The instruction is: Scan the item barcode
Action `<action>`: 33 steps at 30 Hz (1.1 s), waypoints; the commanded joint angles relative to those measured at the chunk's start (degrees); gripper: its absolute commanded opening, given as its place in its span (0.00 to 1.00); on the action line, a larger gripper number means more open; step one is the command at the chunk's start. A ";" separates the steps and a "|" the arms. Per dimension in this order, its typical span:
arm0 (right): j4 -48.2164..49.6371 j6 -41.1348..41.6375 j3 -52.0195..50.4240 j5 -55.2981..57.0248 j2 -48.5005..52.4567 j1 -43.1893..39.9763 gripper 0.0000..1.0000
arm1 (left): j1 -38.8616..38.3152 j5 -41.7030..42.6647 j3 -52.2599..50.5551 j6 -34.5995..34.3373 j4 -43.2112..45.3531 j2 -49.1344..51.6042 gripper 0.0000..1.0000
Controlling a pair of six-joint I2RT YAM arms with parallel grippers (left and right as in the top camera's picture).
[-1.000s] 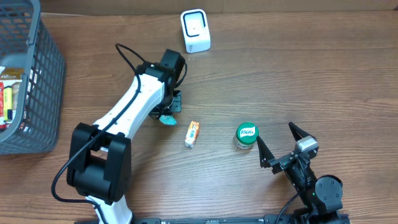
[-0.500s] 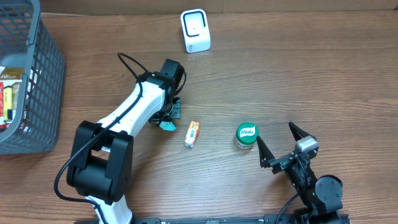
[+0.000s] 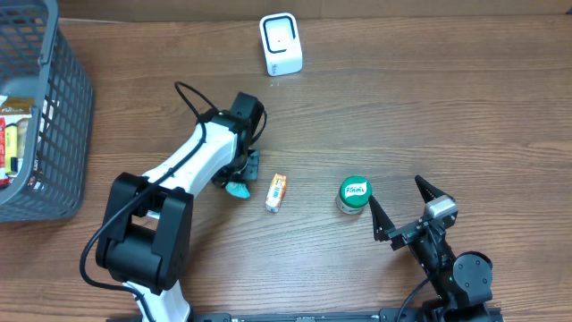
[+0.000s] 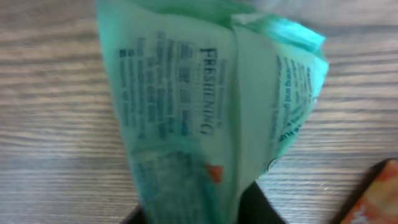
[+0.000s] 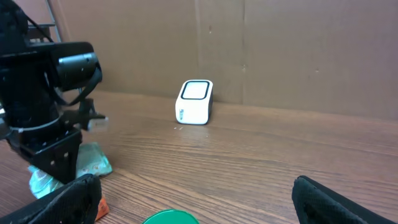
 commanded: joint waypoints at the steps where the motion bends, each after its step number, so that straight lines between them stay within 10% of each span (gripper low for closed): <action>1: 0.28 0.00 -0.61 0.09 -0.37 -0.22 1.00 | -0.11 0.74 -0.79 0.92 -0.26 -1.55 0.29; 5: 0.28 0.00 -0.61 0.09 -0.37 -0.22 1.00 | -0.11 0.72 0.07 0.87 -1.20 -1.60 0.66; 8: 0.28 0.00 -0.61 0.09 -0.37 -0.22 1.00 | -0.11 0.68 2.19 0.87 -2.73 -1.70 0.77; 33: 0.28 0.00 -0.61 0.09 -0.37 -0.22 1.00 | 1.57 5.79 19.43 -1.27 -9.14 -10.34 0.87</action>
